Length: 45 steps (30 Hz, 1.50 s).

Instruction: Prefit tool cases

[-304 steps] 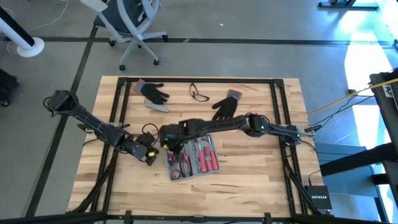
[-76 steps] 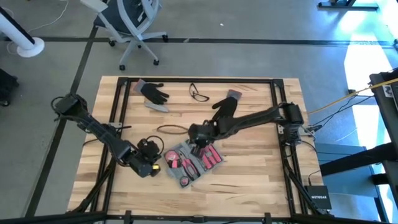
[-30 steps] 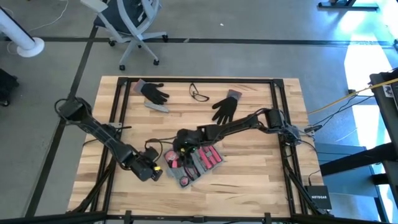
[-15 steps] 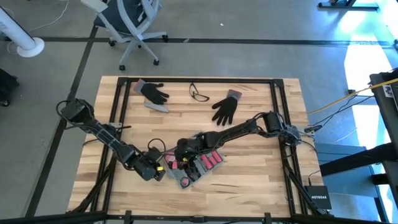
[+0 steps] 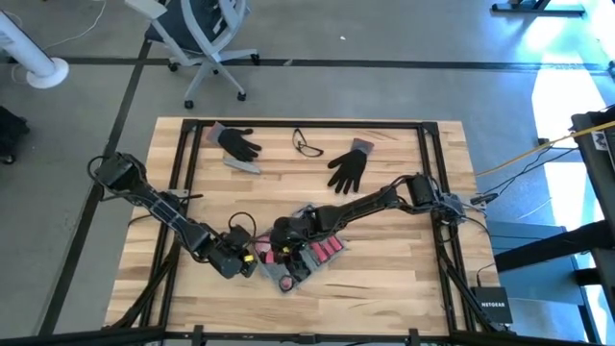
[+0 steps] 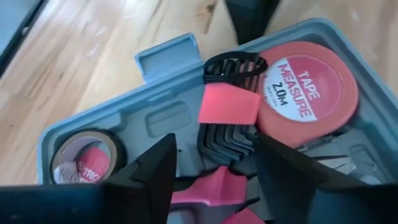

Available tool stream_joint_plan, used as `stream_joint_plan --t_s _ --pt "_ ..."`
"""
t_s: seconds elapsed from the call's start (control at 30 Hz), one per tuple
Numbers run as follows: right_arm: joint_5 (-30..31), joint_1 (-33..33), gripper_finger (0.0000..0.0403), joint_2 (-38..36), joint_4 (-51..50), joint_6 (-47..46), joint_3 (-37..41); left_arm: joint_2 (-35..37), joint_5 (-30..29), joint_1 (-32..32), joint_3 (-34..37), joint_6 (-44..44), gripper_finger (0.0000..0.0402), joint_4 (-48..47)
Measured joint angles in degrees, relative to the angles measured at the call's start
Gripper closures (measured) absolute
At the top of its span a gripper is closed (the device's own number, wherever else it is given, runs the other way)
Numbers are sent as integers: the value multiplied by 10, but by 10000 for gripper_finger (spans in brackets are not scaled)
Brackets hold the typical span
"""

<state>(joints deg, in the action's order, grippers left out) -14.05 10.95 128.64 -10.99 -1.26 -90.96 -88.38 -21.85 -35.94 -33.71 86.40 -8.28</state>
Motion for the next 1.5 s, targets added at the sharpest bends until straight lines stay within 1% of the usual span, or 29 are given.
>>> stream_joint_plan --t_s 0.13,0.23,0.33,0.87,1.0,1.13,1.2,1.23,1.33,1.37,1.5 --pt "-24 -1 245 -4 4 1 0 0 -4 0 0 -3 401 -2" --pt "-47 -1 269 -4 -22 1 -21 0 -4 0 0 -12 401 -7" --pt "-42 -1 282 -5 -42 16 -36 0 -4 0 0 -13 401 -16" --pt "-26 7 285 15 -25 26 -41 0 -5 0 0 -14 401 -20" --pt "-31 6 285 16 -25 17 -41 0 -6 0 0 -15 402 -20" --pt "-55 6 290 16 -22 16 -41 0 -7 0 0 -21 401 -19" --pt "-53 7 307 16 -22 16 -41 0 -8 0 0 -27 401 -19" --pt "-48 8 322 16 -22 16 -41 0 -8 0 0 -28 401 -19" --pt "-36 8 382 16 -22 13 -41 0 -8 0 0 -29 401 -19" --pt "-36 7 392 16 -22 13 -41 0 -8 0 0 -29 402 -19" --pt "-29 7 399 16 -25 5 -41 0 -9 0 0 -29 401 -19"
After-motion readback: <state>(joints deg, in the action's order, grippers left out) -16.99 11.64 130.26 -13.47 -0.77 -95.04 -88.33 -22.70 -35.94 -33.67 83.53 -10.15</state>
